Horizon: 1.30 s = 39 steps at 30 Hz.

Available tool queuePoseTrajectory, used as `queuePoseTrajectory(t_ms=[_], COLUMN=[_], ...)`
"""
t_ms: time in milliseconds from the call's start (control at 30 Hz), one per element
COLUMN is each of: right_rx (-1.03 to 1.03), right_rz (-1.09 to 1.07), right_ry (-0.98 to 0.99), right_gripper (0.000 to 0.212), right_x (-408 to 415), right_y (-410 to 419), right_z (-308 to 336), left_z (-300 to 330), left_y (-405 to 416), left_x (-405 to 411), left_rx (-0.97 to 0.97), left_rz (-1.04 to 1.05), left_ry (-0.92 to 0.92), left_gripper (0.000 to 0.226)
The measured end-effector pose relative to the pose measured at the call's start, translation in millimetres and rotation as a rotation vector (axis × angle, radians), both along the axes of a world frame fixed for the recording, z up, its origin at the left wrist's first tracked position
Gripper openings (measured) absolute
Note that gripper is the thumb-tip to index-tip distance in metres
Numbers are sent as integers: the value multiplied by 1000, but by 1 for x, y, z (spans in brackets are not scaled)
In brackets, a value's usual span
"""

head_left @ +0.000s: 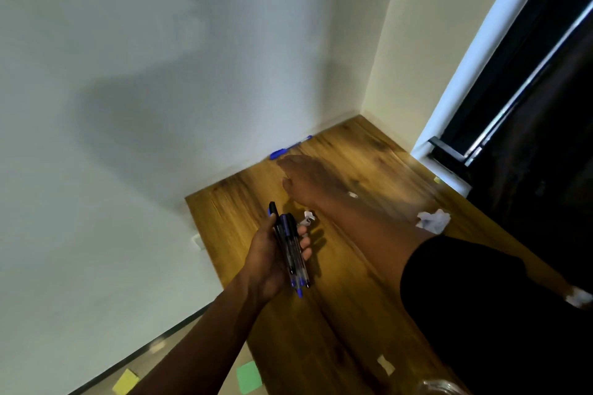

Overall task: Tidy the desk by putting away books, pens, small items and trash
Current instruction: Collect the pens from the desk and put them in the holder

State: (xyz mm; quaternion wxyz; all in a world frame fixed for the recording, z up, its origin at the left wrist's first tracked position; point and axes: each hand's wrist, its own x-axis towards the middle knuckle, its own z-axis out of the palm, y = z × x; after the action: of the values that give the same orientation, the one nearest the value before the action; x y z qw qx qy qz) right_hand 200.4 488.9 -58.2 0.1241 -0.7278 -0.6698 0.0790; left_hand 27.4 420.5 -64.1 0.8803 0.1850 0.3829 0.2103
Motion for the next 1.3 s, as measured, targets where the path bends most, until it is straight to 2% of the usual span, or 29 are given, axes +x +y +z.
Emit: queuePoseTrajectory(t_ms=[133, 533, 700, 833, 967, 1033, 1200, 1300], right_rx=[-21, 128, 171, 296, 504, 536, 458, 367], right_rz=[27, 69, 110, 88, 12, -38, -234, -297], right_ry=[-18, -264, -311, -320, -188, -72, 397, 504], right_gripper=[51, 49, 23, 31, 18, 14, 18, 26], right_x=[8, 27, 30, 25, 13, 5, -9, -17], right_y=[34, 61, 58, 51, 30, 15, -49, -99], right_z=[-16, -37, -34, -29, 10, 35, 77, 84], left_z=[4, -11, -13, -9, -1, 6, 19, 22], left_y=[16, 32, 29, 27, 23, 18, -5, -25], left_x=[6, 1, -1, -3, -2, -1, 6, 12], left_rx=[27, 51, 50, 54, 7, -15, -27, -11], left_rz=[40, 93, 89, 89, 92, 91, 63, 6], left_ry=[11, 47, 36, 16, -21, -43, -55, -40], left_gripper=[53, 63, 67, 66, 64, 62, 58, 55])
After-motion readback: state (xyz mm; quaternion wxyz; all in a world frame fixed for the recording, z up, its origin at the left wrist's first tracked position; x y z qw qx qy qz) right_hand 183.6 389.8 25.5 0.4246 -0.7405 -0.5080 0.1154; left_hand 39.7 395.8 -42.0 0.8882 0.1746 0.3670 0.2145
